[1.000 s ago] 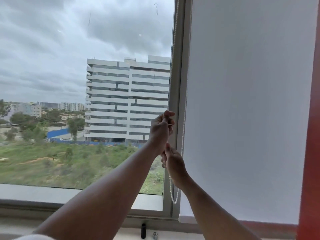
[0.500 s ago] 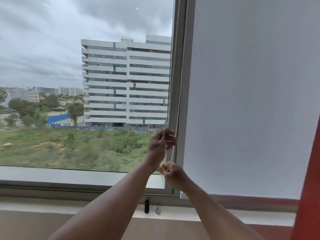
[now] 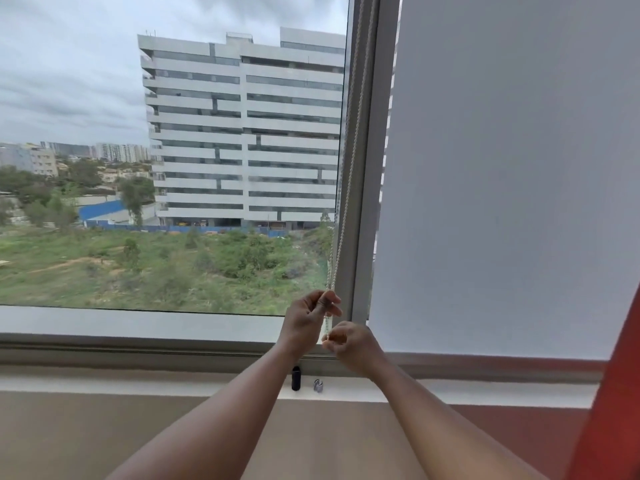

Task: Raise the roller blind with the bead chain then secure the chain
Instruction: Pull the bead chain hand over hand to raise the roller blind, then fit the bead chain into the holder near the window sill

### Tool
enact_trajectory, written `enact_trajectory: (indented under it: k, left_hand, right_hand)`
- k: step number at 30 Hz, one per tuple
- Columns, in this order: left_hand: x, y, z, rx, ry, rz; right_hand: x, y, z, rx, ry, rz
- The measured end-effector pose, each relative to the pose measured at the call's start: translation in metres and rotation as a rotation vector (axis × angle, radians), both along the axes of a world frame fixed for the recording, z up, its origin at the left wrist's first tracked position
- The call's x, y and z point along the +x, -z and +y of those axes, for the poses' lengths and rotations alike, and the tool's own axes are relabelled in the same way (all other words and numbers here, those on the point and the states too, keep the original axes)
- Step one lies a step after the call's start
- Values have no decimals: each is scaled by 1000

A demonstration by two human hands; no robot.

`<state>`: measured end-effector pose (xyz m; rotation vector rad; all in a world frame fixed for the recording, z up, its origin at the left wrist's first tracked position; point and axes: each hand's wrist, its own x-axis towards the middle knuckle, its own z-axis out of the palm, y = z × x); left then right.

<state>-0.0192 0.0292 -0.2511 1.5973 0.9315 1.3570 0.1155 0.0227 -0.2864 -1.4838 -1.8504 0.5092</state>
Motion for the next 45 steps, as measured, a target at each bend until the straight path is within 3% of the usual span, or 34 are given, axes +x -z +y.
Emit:
enact_trajectory:
  k: [8,15,20,34,45]
  left_hand:
    - [-15,33,6,-56,27,67]
    - [-18,43,11,-81,17,90]
    - [-19,55,16,-92,24,74]
    - [-14,55,25,-138,4,-132]
    - [-17,43,24,-111,37,-85]
  right_hand:
    - [-14,12,-3,60,71,101]
    - [-16,24,-3,93,118,311]
    - [-12,36,3,117,185,310]
    - [-16,109,50,-240,169,173]
    - [-44,156,114,-441,205,120]
